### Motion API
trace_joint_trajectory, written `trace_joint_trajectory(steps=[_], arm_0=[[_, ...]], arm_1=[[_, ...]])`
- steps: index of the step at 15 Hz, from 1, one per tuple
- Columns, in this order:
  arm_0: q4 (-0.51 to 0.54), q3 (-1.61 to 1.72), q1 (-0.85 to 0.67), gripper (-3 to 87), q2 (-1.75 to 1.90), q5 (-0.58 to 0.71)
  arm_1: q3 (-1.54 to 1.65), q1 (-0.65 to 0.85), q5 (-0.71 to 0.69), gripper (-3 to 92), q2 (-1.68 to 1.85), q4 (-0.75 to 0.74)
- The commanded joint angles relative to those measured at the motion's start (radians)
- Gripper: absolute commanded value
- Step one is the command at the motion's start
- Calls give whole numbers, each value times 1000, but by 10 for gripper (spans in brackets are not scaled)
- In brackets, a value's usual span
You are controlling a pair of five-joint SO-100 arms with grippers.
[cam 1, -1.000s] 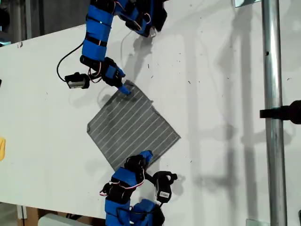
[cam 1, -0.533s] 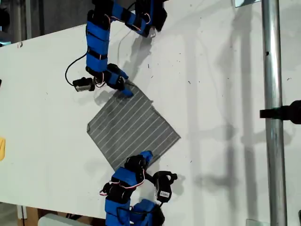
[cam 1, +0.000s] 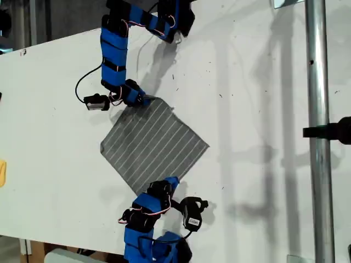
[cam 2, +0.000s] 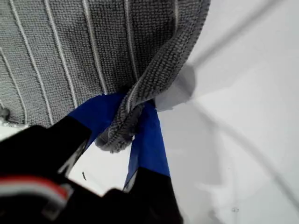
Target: Grasp corners of a towel and fold twice.
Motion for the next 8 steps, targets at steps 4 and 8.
trace_joint_trajectory(steps=[4, 8], arm_0=[[97, -210, 21, 138, -31, 60], [49, -402, 6, 250, -196, 285]], arm_1=[[-48, -18, -5, -2, -9, -20], [-48, -15, -5, -2, -12, -20]])
